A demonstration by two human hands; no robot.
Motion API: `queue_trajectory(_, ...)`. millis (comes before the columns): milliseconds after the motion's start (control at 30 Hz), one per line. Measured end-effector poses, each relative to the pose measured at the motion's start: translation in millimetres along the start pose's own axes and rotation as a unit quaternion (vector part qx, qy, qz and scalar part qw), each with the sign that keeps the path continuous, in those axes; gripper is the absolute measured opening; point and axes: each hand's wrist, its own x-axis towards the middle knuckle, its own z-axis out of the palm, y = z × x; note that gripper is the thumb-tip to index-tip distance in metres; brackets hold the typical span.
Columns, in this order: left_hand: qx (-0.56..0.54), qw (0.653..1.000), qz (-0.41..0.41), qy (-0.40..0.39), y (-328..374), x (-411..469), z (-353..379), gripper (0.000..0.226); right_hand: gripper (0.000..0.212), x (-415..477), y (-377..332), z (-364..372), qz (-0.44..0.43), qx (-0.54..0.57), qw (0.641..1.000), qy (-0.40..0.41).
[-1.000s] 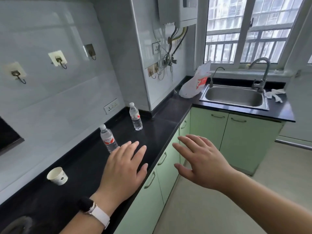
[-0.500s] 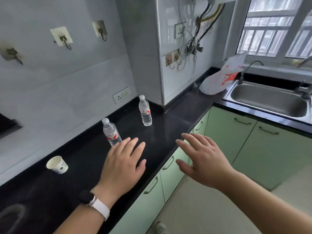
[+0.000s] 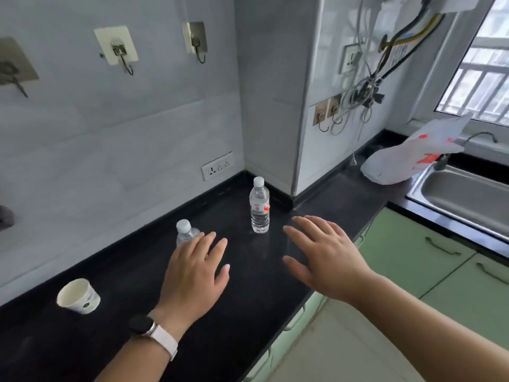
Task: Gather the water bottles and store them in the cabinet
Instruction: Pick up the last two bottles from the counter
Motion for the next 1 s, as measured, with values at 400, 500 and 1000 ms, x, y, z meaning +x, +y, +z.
queue_trajectory(400,-0.045,0.96,-0.277,-0.011,-35.0,-8.6,37.9,0.057,0.054,86.5,32.6,74.0,-0.003,0.069,0.997,-0.018)
queue_trajectory(500,-0.107,0.923,-0.369,-0.004,-28.1,0.1,52.3,0.062,0.053,110.5,49.4,95.3,0.039,0.105,0.991,-0.067)
queue_trajectory(1000,-0.288,0.671,-0.673,0.118,-6.7,71.8,104.9,0.056,0.071,216.4,116.9,189.8,0.109,0.396,0.884,-0.223)
